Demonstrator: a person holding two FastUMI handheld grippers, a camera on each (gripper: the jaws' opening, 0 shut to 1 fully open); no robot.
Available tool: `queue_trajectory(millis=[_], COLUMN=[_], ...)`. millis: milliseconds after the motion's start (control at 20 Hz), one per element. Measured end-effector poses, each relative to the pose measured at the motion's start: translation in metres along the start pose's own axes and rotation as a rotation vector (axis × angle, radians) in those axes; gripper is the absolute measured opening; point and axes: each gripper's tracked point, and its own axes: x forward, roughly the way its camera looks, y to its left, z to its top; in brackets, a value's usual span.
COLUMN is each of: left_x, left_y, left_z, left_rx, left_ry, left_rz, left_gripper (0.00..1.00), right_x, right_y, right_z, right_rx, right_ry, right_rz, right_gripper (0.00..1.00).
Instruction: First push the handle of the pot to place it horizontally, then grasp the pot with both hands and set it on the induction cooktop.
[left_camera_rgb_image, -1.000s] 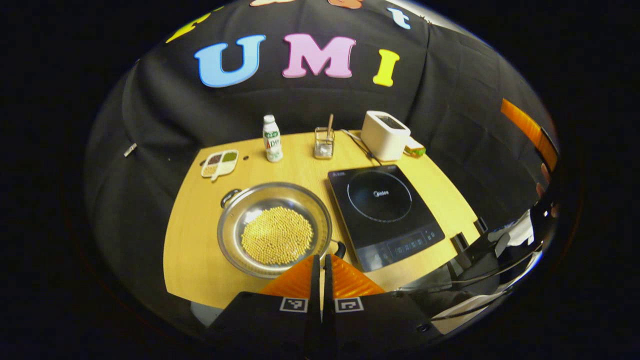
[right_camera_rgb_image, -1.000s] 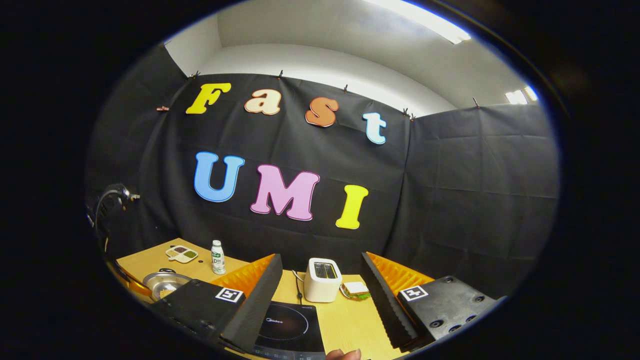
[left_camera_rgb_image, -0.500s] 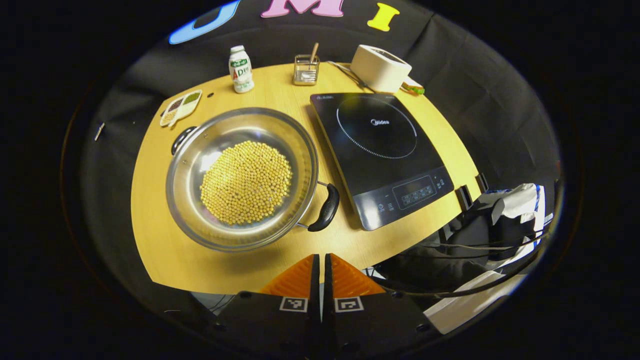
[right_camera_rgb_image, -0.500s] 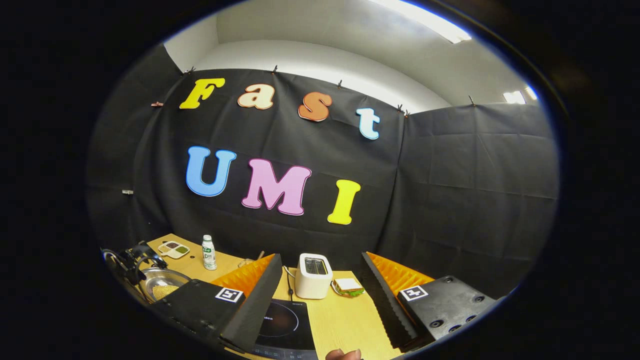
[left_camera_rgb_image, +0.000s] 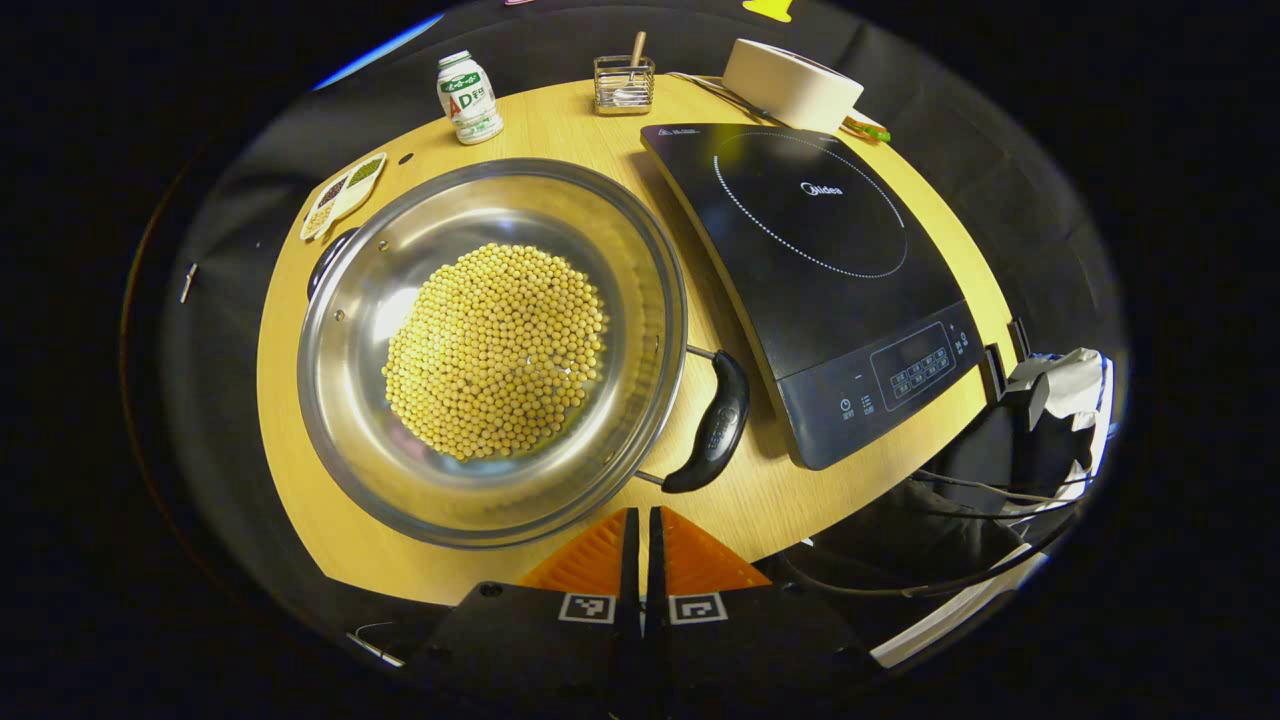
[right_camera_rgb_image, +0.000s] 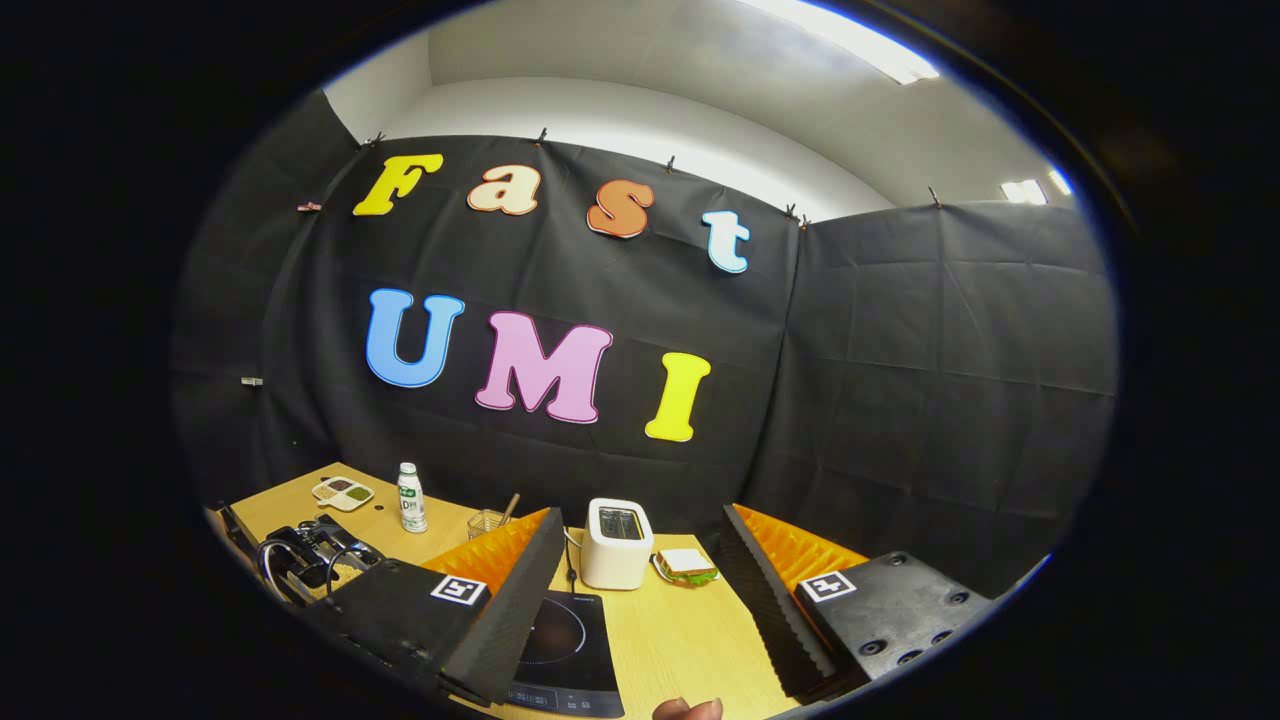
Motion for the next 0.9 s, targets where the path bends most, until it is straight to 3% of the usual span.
queue_trajectory(millis=[900], left_x=[0.022], left_y=[-0.021], left_z=[0.088], left_rx=[-0.051], left_ry=[-0.078], left_rz=[0.027], left_gripper=[0.05], right_x=[-0.008], right_y=[-0.023], right_z=[-0.023], right_rx=[-0.006], right_ry=[0.072], right_rz=[-0.022], right_gripper=[0.98])
